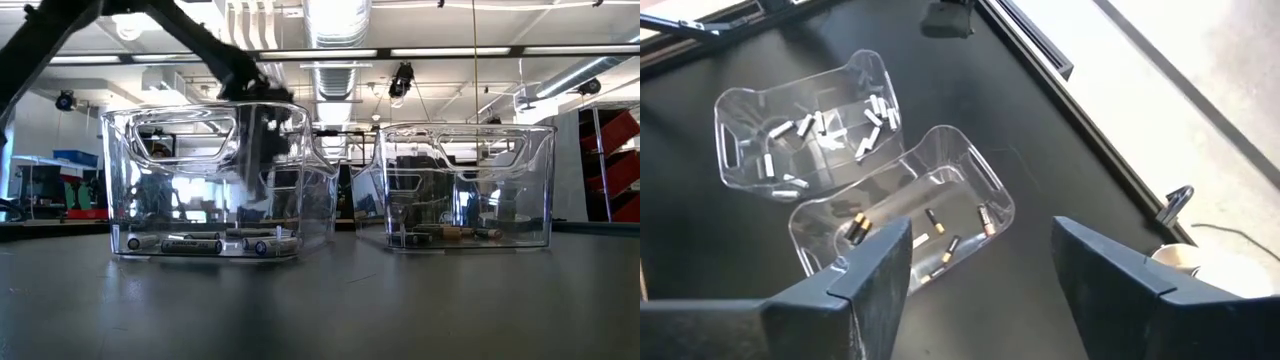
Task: Sort batteries
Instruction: Put the black battery into the right transparent bin
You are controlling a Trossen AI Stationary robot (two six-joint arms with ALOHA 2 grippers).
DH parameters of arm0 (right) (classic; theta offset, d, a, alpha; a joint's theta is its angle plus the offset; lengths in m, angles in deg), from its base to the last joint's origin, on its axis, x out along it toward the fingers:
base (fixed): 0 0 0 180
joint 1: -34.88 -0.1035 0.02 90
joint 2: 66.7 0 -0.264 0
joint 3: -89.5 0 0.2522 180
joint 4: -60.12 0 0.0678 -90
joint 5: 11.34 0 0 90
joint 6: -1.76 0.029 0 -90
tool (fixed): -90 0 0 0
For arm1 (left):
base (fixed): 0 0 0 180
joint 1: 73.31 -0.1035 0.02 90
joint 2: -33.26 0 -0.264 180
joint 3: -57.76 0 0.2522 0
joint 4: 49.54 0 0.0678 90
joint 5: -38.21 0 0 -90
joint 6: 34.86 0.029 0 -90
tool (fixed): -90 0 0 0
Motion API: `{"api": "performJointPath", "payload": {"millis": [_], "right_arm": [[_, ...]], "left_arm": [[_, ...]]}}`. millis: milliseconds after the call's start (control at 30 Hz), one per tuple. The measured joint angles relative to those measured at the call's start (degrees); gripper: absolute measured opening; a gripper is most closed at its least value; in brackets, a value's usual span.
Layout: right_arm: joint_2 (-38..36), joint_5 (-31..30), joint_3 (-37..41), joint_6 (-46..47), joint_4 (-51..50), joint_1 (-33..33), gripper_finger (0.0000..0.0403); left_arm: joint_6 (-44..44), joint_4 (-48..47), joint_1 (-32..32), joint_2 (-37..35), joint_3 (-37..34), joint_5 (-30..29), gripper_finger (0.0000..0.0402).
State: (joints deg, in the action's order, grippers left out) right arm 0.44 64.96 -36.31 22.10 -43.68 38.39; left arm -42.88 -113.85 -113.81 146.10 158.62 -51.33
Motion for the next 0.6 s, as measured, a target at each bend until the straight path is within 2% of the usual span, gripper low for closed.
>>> {"api": "performJointPath", "payload": {"millis": [167, 267, 467, 600], "right_arm": [[0.07, -0.03, 0.0, -1.97, 0.02, 0.0, 0.0226], [0.07, -0.52, 0.0, -3.67, 0.12, 0.0, 0.0229], [0.07, -1.4, 0.0, -7.29, 0.33, 0.0, 0.0227], [0.07, -1.4, 0.0, -8.46, 0.35, 0.0, 0.0224]], "left_arm": [[0.52, 6.46, 6.38, -4.45, 3.41, 0.09, 0.0009], [1.28, 10.72, 10.65, -5.64, 6.0, 2.53, 0.0009], [0.25, 12.37, 21.01, -4.19, 13.78, 3.06, 0.0009], [0.02, 12.32, 27.85, -1.5, 19.45, 1.0, 0.0009]]}}
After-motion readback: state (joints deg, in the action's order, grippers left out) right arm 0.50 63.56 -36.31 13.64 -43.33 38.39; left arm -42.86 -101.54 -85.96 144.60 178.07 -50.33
